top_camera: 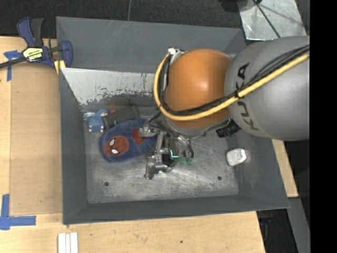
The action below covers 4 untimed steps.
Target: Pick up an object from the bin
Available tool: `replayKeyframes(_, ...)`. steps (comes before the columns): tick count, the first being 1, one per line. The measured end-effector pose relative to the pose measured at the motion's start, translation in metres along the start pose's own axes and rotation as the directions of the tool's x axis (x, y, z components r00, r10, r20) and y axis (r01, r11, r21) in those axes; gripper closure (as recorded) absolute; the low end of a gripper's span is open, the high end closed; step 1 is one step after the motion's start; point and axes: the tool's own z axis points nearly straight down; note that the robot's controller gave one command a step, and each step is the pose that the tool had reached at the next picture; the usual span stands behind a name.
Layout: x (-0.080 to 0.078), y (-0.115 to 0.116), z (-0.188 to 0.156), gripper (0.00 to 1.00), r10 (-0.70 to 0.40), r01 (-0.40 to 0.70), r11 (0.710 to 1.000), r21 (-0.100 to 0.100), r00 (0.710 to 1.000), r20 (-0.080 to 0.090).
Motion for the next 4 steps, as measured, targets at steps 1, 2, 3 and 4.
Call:
replayKeyframes(1,-0.036,0.009,0.125,0.00,0.314,-0.314,0.949,-0.008,0.949,0.012)
replayKeyframes(2,-0.065,-0.002,0.135,0.00,0.075,-0.075,0.997,0.002,0.997,-0.007)
replayKeyframes(3,-0.073,-0.003,0.131,1.00,0.080,-0.079,0.997,-0.007,0.996,0.029)
replayKeyframes(4,-0.096,0.019,0.084,1.00,0.344,-0.344,0.939,-0.004,0.939,0.007)
